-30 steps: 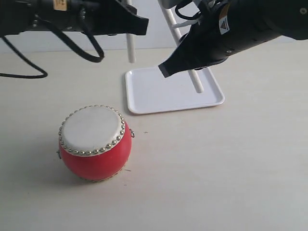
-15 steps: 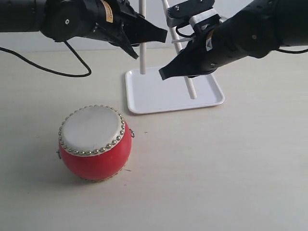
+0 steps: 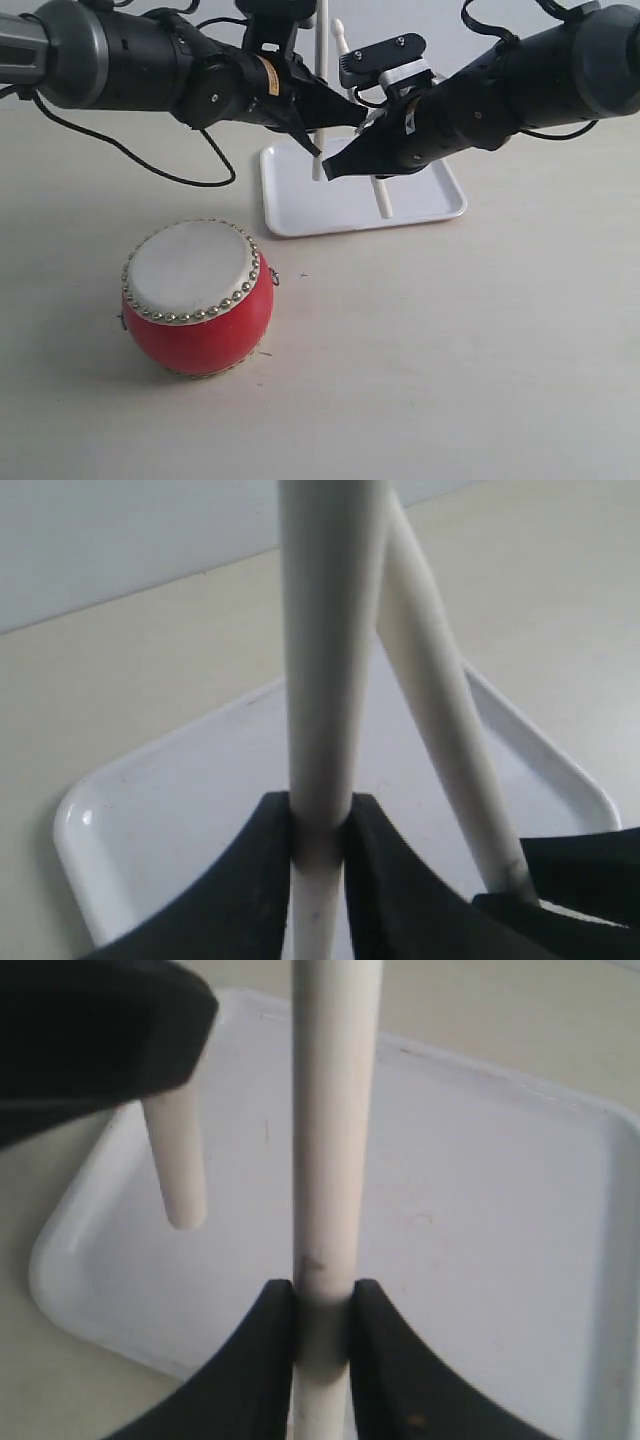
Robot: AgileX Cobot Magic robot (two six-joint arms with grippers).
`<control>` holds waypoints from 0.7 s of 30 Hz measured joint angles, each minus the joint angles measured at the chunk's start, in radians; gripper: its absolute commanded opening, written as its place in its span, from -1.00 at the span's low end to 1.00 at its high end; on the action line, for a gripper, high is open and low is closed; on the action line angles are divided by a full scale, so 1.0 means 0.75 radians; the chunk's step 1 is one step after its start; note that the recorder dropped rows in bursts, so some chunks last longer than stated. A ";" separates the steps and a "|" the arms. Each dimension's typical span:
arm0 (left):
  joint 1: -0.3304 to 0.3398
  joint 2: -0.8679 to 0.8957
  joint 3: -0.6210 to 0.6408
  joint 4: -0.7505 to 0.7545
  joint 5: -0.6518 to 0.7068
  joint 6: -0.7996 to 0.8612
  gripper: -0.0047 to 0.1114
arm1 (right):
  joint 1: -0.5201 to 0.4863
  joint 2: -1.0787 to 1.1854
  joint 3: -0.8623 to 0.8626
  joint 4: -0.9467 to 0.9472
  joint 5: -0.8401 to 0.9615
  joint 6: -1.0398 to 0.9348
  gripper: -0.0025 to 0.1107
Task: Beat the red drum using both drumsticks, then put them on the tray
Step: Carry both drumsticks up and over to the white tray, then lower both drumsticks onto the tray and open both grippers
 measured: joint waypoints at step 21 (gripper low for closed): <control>0.091 0.147 -0.020 -0.003 -0.047 0.051 -0.92 | -0.051 0.255 -0.228 -0.015 -0.022 -0.009 -0.96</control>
